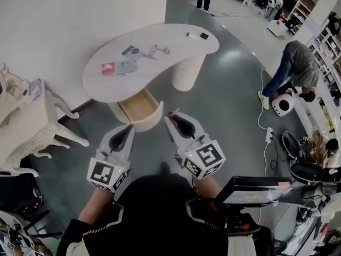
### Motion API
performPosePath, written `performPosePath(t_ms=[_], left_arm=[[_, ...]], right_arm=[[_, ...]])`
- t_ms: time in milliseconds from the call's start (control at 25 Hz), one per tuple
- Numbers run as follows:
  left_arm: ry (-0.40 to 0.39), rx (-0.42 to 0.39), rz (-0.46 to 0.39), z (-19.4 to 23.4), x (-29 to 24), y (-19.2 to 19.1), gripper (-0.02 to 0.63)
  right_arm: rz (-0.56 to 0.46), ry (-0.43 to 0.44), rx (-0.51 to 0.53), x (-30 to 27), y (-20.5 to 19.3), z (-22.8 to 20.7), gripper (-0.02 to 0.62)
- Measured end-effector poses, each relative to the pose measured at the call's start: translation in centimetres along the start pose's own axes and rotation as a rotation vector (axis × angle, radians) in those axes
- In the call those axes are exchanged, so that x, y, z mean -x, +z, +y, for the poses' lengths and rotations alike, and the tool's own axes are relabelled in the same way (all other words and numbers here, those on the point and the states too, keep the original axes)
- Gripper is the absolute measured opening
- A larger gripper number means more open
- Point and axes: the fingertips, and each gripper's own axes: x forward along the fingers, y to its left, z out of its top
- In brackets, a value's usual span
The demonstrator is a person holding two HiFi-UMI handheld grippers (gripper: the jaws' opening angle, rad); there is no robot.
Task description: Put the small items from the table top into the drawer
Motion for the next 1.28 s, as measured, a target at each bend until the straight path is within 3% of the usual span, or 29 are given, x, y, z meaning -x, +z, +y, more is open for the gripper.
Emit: performPosePath(t_ms=[240,600,840,1280], left_arm=[[0.028,-0.008,0.030,1.1,-5.5,0.0,0.000],[0.064,-0.005,0.095,2.8,-11.3,-0.9,0.000],[0.057,-0.007,0.101,5.8,-13.3,-1.4,0.000],[-0.021,-0.043,0.063,13.2,-13.3,-0.9,0.000]], right_arm=[[-0.001,0.014,0.021,-1.6,0.6,-5.1,0.051],[0.027,0.037,-0.037,-4.7,-0.6,-11.7,0.051],[0.039,0.044,-0.049,-8.4,-1.2,-12.8,0.051],[0.022,-0.069,-0.036,-15.1,0.4,-11.9,0.051]])
